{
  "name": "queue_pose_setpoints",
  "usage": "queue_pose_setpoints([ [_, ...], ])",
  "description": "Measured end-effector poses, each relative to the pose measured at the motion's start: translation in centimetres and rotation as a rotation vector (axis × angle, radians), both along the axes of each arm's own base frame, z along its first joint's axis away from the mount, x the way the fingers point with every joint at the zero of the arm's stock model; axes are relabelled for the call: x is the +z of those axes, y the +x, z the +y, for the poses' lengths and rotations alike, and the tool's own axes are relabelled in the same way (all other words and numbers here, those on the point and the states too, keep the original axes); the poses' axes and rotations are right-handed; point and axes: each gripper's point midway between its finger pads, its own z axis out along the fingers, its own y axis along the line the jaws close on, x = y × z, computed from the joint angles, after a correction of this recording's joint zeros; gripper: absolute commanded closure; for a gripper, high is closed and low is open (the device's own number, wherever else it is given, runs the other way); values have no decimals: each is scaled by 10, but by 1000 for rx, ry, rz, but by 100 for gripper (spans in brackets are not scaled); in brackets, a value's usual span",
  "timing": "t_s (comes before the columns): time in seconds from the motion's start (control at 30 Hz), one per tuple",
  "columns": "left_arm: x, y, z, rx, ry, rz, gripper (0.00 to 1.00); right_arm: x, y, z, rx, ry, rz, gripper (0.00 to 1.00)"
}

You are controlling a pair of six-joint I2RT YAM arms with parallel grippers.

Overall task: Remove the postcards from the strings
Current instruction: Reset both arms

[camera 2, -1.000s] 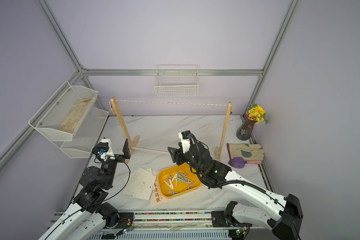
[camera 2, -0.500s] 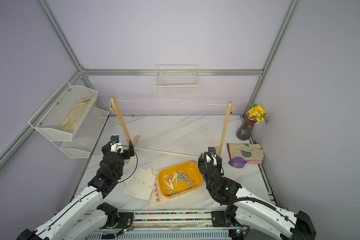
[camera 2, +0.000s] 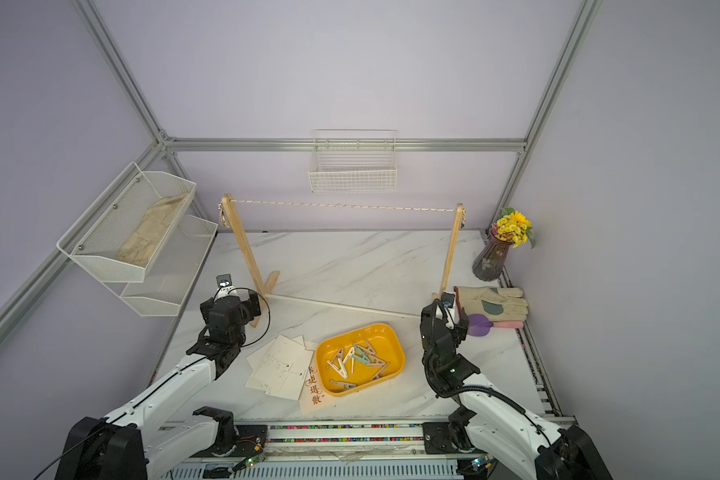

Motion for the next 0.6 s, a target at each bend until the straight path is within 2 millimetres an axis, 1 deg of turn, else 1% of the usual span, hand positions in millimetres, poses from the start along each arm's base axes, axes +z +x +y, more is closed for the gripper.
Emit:
queue_pose_setpoints([
  [0.1, -14, 0, 1, -5, 4, 6, 0, -12, 14, -3, 36, 6, 14, 20],
  [0.3, -30, 15, 3, -25, -7, -31, 0, -39, 41, 5, 133, 28, 56, 23],
  [0.4, -39, 27, -2, -58, -15, -37, 0, -53, 51, 11, 184, 31, 76, 23],
  [0.5, -51, 35, -10, -115, 3, -11, 0, -61, 59, 17, 228, 38, 77, 22],
  [0.6, -55, 42, -14, -160, 14, -18, 0, -72, 66, 17, 256, 52, 83, 23],
])
